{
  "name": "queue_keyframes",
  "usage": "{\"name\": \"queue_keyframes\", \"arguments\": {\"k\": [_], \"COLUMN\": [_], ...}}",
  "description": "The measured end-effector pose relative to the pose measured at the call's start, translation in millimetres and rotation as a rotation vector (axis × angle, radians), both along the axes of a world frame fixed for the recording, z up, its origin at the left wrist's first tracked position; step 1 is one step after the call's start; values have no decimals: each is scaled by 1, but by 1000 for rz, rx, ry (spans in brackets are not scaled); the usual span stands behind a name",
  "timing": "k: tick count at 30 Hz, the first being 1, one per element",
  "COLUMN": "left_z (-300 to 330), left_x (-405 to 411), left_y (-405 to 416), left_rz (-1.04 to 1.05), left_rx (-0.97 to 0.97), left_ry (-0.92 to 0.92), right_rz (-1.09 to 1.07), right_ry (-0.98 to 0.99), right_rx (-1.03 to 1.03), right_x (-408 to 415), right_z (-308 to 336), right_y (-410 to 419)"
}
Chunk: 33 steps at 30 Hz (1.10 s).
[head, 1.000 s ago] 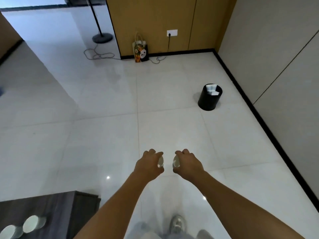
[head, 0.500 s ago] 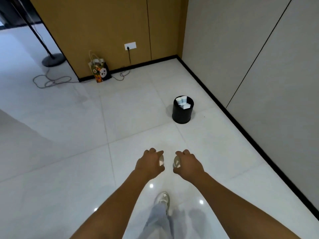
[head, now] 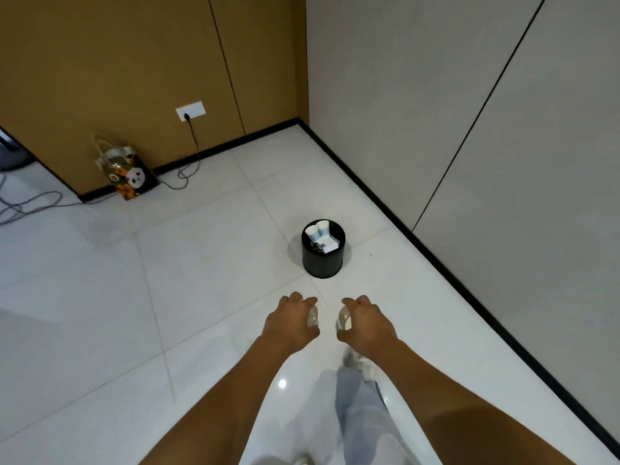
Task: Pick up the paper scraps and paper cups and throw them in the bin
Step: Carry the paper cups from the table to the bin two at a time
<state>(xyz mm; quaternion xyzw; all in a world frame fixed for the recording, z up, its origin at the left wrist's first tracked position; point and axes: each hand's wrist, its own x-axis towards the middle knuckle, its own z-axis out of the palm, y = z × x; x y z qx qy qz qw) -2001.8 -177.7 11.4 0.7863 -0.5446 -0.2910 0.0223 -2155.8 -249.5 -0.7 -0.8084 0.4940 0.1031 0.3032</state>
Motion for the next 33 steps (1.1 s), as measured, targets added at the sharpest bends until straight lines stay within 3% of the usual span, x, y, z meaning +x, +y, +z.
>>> {"name": "queue_keyframes", "arguments": {"k": [11, 33], "left_z": [-12, -106], "left_x": [46, 243], "left_y": [-220, -475], "left_rz": [215, 578], "left_rx": [-7, 127], "left_ry": [40, 192], "right_rz": [103, 350], "right_ry": [43, 167], "right_rx": [-25, 164], "right_x": [59, 280], "right_z": [-11, -101], "right_y": [-258, -543]}}
